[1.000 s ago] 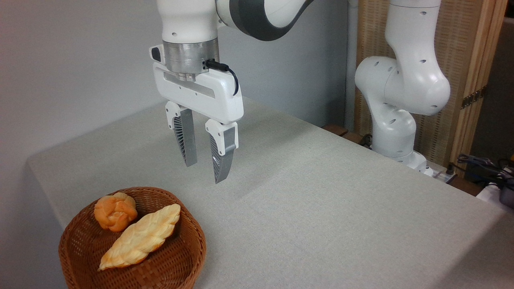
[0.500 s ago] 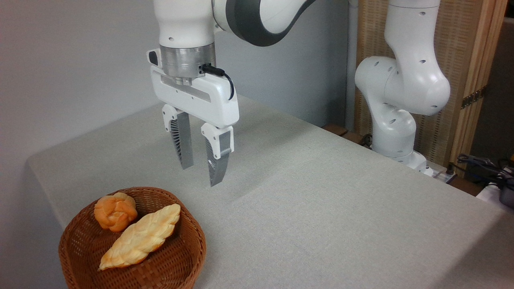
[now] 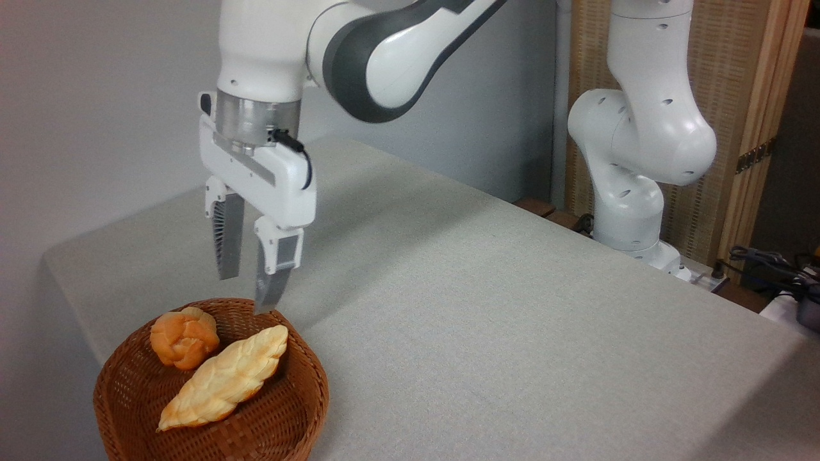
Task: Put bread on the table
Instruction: 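Lower the gripper fingers around the round orange bun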
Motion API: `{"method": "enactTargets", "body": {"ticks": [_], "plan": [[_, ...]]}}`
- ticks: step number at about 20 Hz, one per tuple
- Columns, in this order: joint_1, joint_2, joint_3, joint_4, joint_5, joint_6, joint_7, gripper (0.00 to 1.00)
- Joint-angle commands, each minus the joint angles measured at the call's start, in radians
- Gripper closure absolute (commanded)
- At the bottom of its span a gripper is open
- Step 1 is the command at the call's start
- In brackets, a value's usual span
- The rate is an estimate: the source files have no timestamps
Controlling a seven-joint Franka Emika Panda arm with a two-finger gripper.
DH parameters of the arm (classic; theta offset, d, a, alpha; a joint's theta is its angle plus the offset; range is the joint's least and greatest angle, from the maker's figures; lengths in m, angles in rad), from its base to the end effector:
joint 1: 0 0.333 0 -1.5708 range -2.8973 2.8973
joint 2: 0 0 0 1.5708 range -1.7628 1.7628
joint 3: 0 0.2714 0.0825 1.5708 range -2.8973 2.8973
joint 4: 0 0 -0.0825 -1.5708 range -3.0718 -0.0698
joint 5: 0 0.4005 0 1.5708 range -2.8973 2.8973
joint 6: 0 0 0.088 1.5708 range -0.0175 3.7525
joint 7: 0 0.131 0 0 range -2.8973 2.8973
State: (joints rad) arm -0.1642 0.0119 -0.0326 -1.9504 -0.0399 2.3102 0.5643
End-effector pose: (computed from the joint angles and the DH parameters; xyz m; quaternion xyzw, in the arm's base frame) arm 0.6026 -0.1216 0.4337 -0.9182 0.3558 -0.1732 0.0149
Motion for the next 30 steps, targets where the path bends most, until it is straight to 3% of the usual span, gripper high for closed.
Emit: {"method": "enactTargets", "body": {"ticks": [1,5,12,22,23,24,25,26,30], "plan": [[-0.021,0.063,0.003,0.021,-0.009,0.115,-0.012,0.0],[-0.021,0.117,-0.009,0.021,-0.009,0.238,-0.012,0.0],[-0.021,0.171,-0.049,0.024,-0.014,0.276,-0.02,0.0],[-0.021,0.209,-0.049,0.024,-0.017,0.38,-0.011,0.01],[-0.02,0.209,-0.049,0.024,-0.015,0.382,-0.006,0.09],[-0.02,0.209,-0.049,0.024,-0.014,0.382,0.005,0.25],[-0.021,0.209,-0.049,0.024,-0.015,0.382,0.015,0.48],[-0.02,0.209,-0.049,0.024,-0.015,0.382,0.017,0.62],[-0.02,0.208,-0.049,0.022,-0.015,0.382,0.019,0.64]]}}
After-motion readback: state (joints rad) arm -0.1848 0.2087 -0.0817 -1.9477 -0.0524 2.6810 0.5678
